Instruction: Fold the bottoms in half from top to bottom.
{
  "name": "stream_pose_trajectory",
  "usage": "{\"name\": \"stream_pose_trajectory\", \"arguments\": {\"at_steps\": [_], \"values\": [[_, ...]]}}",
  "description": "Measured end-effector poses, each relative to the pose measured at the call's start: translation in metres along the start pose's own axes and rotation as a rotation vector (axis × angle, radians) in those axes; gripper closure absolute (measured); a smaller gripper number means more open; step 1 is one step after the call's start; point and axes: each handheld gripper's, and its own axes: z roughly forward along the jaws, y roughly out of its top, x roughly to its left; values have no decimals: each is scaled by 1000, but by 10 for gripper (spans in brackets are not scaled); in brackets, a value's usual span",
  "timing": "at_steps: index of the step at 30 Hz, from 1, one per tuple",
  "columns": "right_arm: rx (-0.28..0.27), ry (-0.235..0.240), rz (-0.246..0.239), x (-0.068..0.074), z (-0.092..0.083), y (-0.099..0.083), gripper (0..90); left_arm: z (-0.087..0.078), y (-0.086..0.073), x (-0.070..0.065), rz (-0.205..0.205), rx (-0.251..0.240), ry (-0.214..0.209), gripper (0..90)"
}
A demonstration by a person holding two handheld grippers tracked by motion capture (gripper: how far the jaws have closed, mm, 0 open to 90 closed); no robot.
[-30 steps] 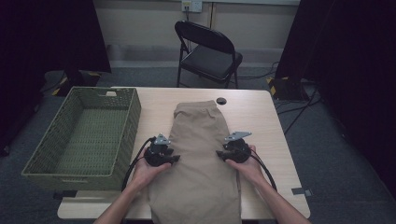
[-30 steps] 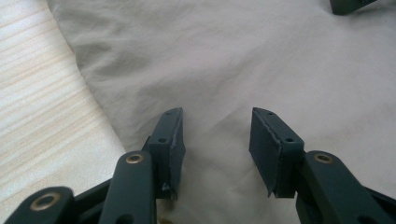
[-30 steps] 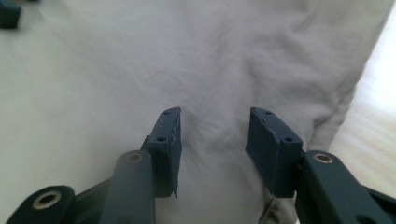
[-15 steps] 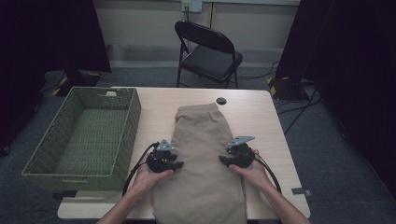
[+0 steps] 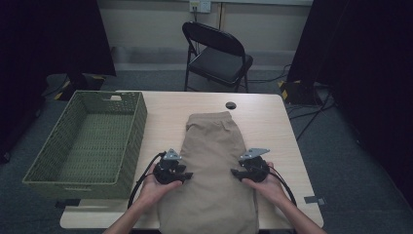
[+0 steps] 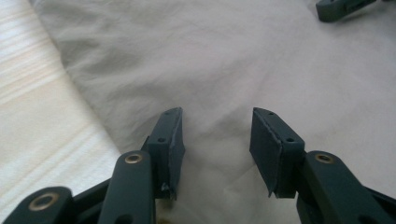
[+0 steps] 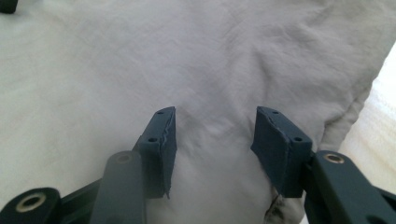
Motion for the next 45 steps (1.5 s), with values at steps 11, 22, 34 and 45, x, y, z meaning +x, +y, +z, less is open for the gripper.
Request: {"name": "stream_pose_trajectory", "arguments": {"at_steps": [11,22,34,45], "values": [[61,30,-42,19,-9,-2,475,-15,-12,-19,43,67,-19,550],[-38,46,0,8,-9,25,438,-19,11,-4,14,7,-49,590],[-96,-44,11,-27,35,67,555,28,44,40,-42,-7,72,652],[-28,28,31,-20,35,33,530,16,27,22,12,33,23,650]]}}
